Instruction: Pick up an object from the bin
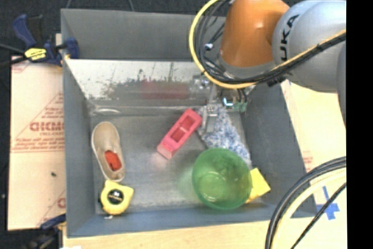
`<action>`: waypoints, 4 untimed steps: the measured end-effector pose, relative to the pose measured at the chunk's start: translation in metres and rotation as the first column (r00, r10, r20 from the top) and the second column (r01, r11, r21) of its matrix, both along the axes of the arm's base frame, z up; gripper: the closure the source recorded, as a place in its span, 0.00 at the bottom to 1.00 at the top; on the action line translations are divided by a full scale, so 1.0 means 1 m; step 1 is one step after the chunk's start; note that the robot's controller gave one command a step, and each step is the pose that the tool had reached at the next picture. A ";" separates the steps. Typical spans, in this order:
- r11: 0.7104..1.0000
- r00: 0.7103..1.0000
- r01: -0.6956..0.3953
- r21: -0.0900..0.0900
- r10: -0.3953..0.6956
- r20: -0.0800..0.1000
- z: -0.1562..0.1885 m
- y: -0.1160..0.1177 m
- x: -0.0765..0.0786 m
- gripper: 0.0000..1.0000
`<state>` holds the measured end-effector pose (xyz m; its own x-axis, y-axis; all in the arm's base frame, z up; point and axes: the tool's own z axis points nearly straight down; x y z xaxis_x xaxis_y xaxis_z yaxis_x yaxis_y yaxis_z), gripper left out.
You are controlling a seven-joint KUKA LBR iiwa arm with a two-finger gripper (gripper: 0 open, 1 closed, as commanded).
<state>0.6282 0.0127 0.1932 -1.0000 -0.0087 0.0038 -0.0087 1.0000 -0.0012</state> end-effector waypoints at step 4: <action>0.878 0.878 -0.478 0.003 0.478 0.001 -0.118 0.012 0.019 0.00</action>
Offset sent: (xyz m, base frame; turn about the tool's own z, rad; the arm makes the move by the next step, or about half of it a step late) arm 0.0238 0.0133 -0.1232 -0.5159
